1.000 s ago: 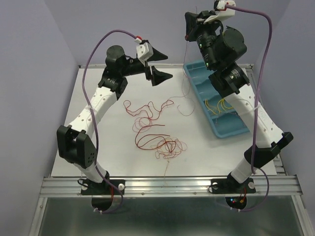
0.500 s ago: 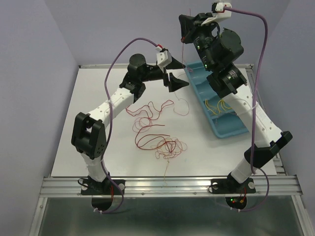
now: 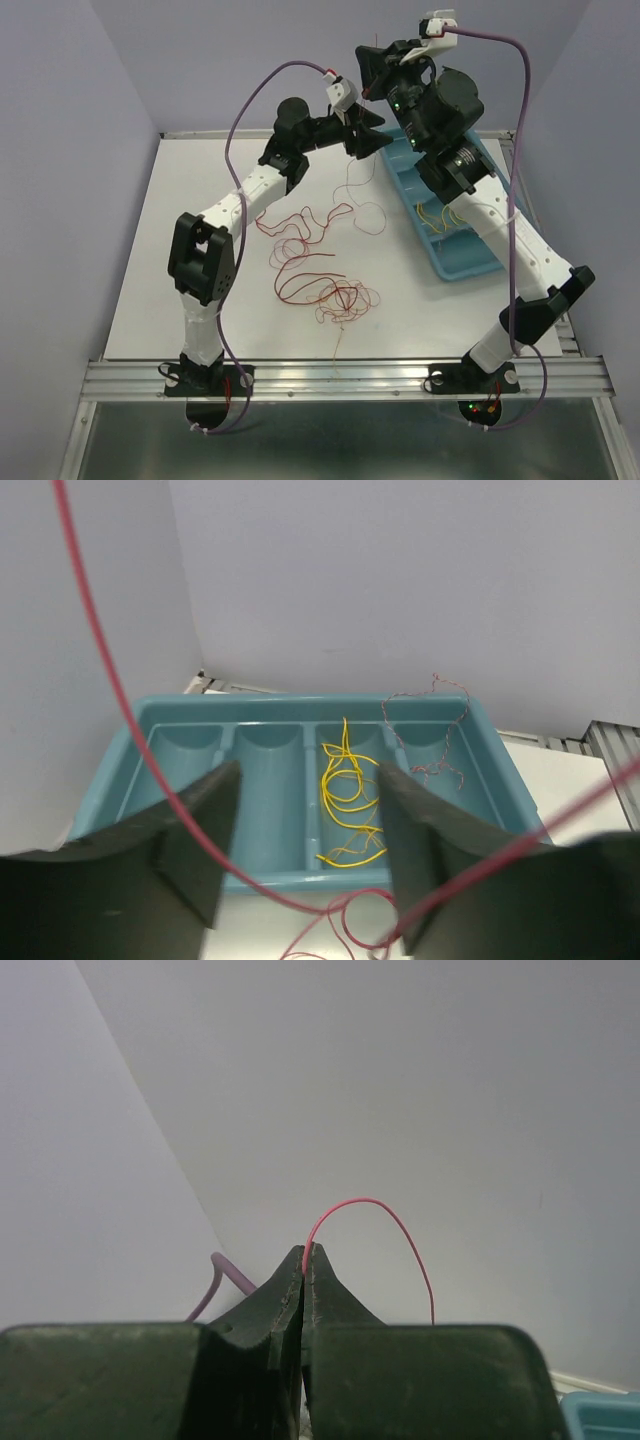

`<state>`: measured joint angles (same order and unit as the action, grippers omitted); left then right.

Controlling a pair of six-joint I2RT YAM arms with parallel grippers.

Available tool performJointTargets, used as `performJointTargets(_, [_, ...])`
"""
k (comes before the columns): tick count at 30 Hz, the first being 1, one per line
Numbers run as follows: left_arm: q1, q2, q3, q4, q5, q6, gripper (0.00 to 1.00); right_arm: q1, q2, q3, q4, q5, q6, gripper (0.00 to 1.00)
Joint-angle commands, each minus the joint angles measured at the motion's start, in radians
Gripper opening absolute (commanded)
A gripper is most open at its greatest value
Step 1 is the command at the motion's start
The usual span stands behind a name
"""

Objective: Untangle the cables
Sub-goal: Untie the cable.

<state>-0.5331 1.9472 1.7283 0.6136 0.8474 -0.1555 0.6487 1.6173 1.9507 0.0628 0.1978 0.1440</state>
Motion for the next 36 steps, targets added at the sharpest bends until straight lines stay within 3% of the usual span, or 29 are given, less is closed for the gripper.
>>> performJointTargets(1, [-0.007, -0.004, 0.060, 0.012, 0.008, 0.013, 0.57, 0.003, -0.066, -0.012, 0.078, -0.006, 0.016, 0.01])
performJointTargets(2, [-0.007, -0.004, 0.051, 0.002, 0.015, 0.020, 0.48, 0.003, -0.076, -0.013, 0.080, 0.012, 0.011, 0.01])
performJointTargets(6, [-0.004, -0.039, -0.030, -0.003, 0.039, 0.074, 0.29, 0.005, -0.112, -0.053, 0.100, 0.083, -0.009, 0.01])
performJointTargets(7, [-0.004, -0.060, -0.070, -0.003, 0.042, 0.086, 0.16, 0.005, -0.122, -0.065, 0.106, 0.119, -0.014, 0.00])
performJointTargets(9, [-0.002, -0.088, -0.128, -0.003, 0.041, 0.109, 0.02, 0.003, -0.160, -0.116, 0.127, 0.150, -0.024, 0.01])
performJointTargets(12, [0.011, -0.148, -0.167, -0.008, 0.033, 0.145, 0.00, 0.005, -0.218, -0.197, 0.131, 0.205, -0.018, 0.01])
performJointTargets(15, [0.045, -0.197, -0.139, -0.067, 0.028, 0.151, 0.00, 0.003, -0.314, -0.301, 0.129, 0.385, 0.025, 0.01])
performJointTargets(17, [0.076, -0.218, -0.104, -0.184, 0.070, 0.180, 0.00, 0.000, -0.353, -0.404, 0.127, 0.541, 0.022, 0.01])
performJointTargets(21, [0.093, -0.248, 0.029, -0.487, 0.067, 0.338, 0.00, -0.015, -0.424, -0.564, 0.085, 0.630, 0.032, 0.01])
performJointTargets(28, [0.093, -0.329, 0.151, -0.917, -0.100, 0.568, 0.00, -0.058, -0.424, -0.798, -0.038, 0.485, 0.143, 0.01])
performJointTargets(32, [0.093, -0.332, 0.240, -1.046, -0.211, 0.651, 0.00, -0.078, -0.381, -0.883, -0.026, 0.217, 0.137, 0.01])
performJointTargets(34, [0.093, -0.312, 0.325, -1.139, -0.248, 0.697, 0.00, -0.077, -0.332, -0.891, -0.012, 0.009, 0.106, 0.01])
performJointTargets(36, [0.093, -0.301, 0.378, -1.189, -0.263, 0.723, 0.00, -0.078, -0.307, -0.895, 0.012, -0.070, 0.101, 0.01])
